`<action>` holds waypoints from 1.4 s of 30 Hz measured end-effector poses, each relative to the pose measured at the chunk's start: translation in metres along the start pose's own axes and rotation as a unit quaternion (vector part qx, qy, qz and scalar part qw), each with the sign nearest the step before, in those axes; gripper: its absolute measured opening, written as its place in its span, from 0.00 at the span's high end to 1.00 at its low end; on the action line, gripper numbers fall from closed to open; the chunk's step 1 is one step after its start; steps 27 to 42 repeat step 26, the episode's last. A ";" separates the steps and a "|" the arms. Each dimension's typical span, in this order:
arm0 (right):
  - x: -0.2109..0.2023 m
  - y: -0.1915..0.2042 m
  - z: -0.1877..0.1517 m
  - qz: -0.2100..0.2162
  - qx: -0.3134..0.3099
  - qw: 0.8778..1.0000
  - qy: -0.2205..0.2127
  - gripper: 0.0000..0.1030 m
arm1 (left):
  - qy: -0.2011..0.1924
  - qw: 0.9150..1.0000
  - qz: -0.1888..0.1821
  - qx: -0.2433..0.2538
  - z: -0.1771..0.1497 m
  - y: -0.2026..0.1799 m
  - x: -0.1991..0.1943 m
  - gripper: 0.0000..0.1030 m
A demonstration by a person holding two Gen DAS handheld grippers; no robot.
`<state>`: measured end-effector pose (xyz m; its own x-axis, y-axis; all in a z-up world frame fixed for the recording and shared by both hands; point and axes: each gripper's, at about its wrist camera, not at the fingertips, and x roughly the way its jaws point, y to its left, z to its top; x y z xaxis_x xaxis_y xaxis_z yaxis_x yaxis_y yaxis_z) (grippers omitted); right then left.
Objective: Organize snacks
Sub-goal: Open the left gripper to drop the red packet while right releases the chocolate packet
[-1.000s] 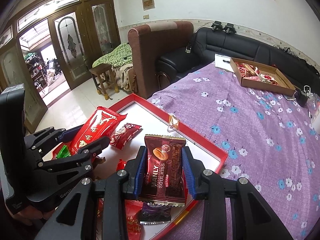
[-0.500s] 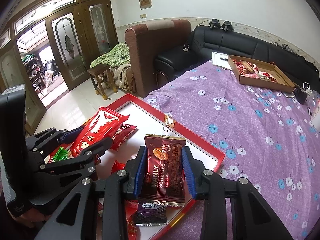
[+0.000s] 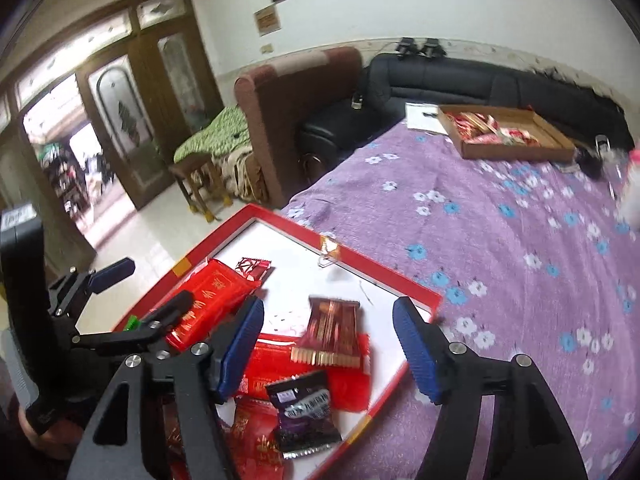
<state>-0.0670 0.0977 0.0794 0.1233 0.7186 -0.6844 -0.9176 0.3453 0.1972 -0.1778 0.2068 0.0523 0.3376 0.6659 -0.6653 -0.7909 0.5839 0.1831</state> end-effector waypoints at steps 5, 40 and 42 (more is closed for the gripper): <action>-0.017 -0.007 -0.021 -0.016 -0.005 1.000 -0.006 0.34 | -0.047 0.998 0.000 -0.048 0.000 0.012 -0.025 0.19; -0.073 0.029 -0.072 -0.062 -0.099 0.992 -0.044 0.33 | -0.130 0.990 0.021 -0.059 -0.020 -0.006 -0.092 0.15; -0.073 0.029 -0.072 -0.062 -0.099 0.992 -0.044 0.33 | -0.130 0.990 0.021 -0.059 -0.020 -0.006 -0.092 0.15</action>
